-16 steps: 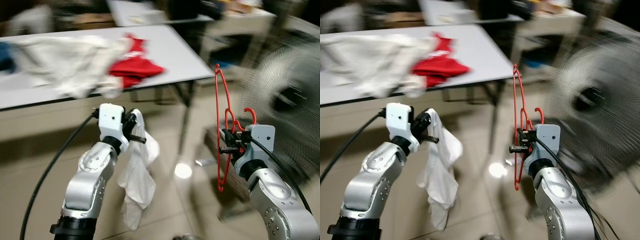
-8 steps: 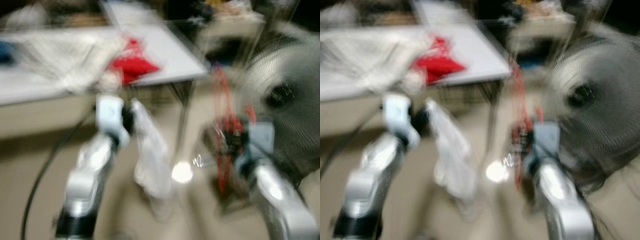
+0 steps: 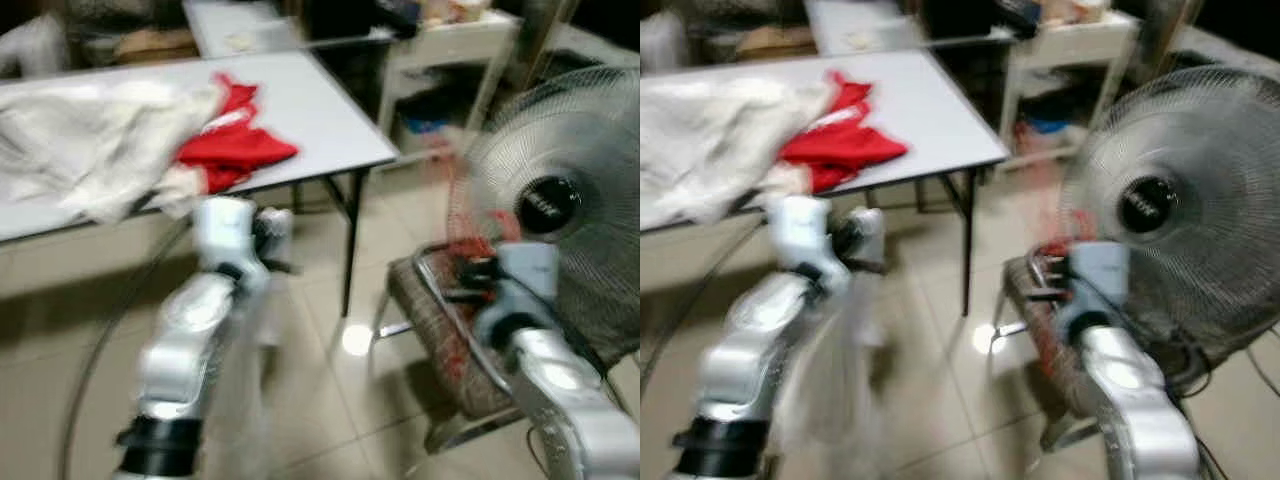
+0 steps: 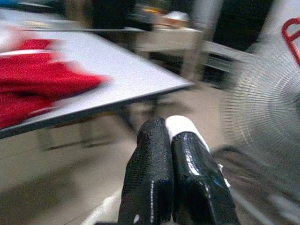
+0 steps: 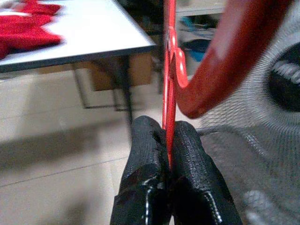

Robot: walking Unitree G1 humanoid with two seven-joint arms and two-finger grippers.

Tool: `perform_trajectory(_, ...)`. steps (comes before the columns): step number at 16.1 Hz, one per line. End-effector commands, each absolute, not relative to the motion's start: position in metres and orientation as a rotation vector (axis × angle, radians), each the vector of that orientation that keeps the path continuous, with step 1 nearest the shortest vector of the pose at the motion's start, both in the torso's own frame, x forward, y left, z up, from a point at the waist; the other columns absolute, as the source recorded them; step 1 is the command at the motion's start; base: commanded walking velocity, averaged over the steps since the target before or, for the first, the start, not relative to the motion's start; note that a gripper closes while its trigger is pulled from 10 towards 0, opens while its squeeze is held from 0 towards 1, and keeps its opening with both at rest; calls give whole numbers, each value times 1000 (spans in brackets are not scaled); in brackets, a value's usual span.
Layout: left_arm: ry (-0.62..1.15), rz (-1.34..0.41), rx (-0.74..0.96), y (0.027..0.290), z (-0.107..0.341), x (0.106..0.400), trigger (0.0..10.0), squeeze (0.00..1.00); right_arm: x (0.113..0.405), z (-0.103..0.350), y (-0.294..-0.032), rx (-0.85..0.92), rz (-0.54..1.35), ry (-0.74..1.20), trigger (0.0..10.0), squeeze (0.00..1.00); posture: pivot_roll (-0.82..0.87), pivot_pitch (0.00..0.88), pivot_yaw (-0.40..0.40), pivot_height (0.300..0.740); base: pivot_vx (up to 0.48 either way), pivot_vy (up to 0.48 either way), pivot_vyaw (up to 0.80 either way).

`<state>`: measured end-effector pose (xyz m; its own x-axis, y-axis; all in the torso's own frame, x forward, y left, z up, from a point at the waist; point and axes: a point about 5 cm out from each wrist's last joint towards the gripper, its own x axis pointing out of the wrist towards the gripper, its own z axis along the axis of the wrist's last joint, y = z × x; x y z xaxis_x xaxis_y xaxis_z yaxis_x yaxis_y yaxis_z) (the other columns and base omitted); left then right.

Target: Hang hanger

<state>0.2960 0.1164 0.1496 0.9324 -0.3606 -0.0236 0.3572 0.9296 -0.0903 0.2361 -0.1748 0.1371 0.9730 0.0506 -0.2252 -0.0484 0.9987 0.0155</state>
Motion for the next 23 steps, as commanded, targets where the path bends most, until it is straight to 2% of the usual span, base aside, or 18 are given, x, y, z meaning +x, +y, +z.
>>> perform_trajectory(1,-6,-333,-56,129,160,300,8471,0,239,142,-166,7,100,208,10000,0,19,12,0,740,480,0,0)
perform_trajectory(2,-8,-340,-46,127,163,304,10000,0,240,145,-168,-13,117,198,10000,0,14,7,3,740,480,0,0)
perform_trajectory(6,-24,-321,6,129,177,322,10000,0,239,161,-178,-85,242,182,10000,0,4,0,10,740,480,0,0)
perform_trajectory(8,-57,-287,16,138,195,335,10000,0,238,166,-178,-178,303,188,10000,0,-1,0,13,740,480,0,0)
perform_trajectory(10,-93,-265,37,145,213,343,10000,0,236,169,-173,-204,383,180,10000,0,0,0,14,740,480,0,800)
perform_trajectory(12,-143,-253,68,153,238,352,10000,0,223,180,-166,-243,604,172,10000,0,5,0,18,740,480,0,400)
perform_trajectory(15,-194,-287,132,157,268,368,10000,0,199,193,-178,-334,841,247,10000,0,4,0,27,740,452,0,0)
perform_trajectory(17,-218,-280,153,163,282,375,10000,0,190,199,-184,-368,932,296,10000,0,3,0,29,740,435,0,0)
perform_trajectory(23,-266,-199,212,193,314,389,10000,0,197,213,-193,-412,999,282,10000,0,5,0,26,740,436,0,0)
